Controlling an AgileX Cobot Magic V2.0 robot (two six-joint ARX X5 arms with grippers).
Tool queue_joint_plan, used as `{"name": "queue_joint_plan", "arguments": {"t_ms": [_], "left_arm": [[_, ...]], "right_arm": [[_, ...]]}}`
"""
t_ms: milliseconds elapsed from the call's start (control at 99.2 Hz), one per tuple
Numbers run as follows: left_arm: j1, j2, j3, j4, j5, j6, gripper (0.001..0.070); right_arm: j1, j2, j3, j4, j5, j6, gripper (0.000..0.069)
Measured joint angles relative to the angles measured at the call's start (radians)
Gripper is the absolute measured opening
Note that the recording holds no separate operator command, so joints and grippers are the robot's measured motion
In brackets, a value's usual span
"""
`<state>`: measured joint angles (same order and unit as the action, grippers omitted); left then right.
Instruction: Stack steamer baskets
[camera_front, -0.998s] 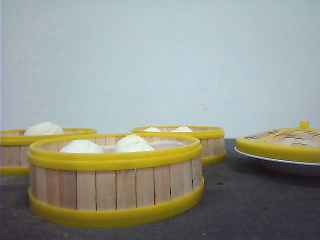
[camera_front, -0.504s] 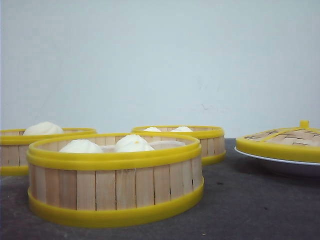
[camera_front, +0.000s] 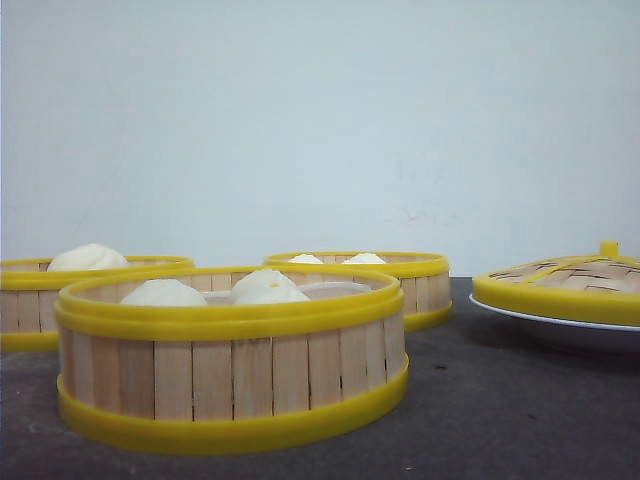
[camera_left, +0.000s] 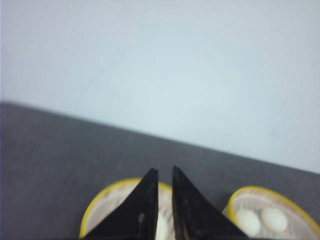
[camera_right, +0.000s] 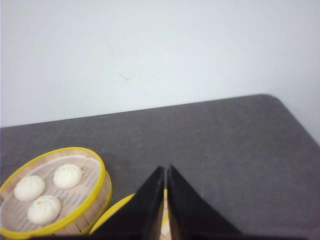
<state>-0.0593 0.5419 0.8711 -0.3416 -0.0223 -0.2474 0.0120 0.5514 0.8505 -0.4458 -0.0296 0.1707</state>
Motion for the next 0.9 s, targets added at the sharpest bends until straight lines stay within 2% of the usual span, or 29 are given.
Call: {"name": "queue_joint_plan", "arguments": {"t_ms": [121, 181, 232, 333, 373, 423, 504, 655, 897], "left_arm": [[0.0, 0.009, 0.007, -0.029, 0.008, 0.005, 0.0028], [0.0, 0.012, 0.006, -0.058, 0.013, 0.011, 0.0062], [0.0, 0.016, 0.006, -0.078, 0.016, 0.016, 0.0136], [0.0, 0.02, 0.006, -0.107, 0.021, 0.029, 0.0371], [0.0, 0.02, 0.006, -0.109, 0.022, 0.035, 0.0459], [0.0, 0.019, 0.006, -0.111, 0.021, 0.039, 0.0534], [0.0, 0.018, 0.006, -0.113, 0.028, 0.045, 0.0579], [0.0, 0.018, 0.006, -0.119, 0.076, 0.045, 0.0593], [-0.017, 0.018, 0.006, -0.12, 0.166, 0.045, 0.0594]], "right_arm": [[0.019, 0.0, 0.004, -0.015, -0.001, -0.014, 0.0008], [0.027, 0.0, 0.004, -0.018, -0.008, -0.018, 0.0035], [0.032, 0.001, 0.004, -0.018, -0.023, -0.019, 0.0128], [0.04, 0.005, 0.004, -0.018, -0.056, -0.017, 0.041], [0.041, 0.006, 0.004, -0.018, -0.065, -0.017, 0.0475], [0.042, 0.011, 0.004, -0.018, -0.08, -0.017, 0.0516], [0.042, 0.02, 0.004, -0.018, -0.103, -0.009, 0.054], [0.047, 0.076, 0.023, -0.022, -0.179, 0.014, 0.0545], [0.116, 0.328, 0.181, -0.052, -0.29, 0.047, 0.0542]]}}
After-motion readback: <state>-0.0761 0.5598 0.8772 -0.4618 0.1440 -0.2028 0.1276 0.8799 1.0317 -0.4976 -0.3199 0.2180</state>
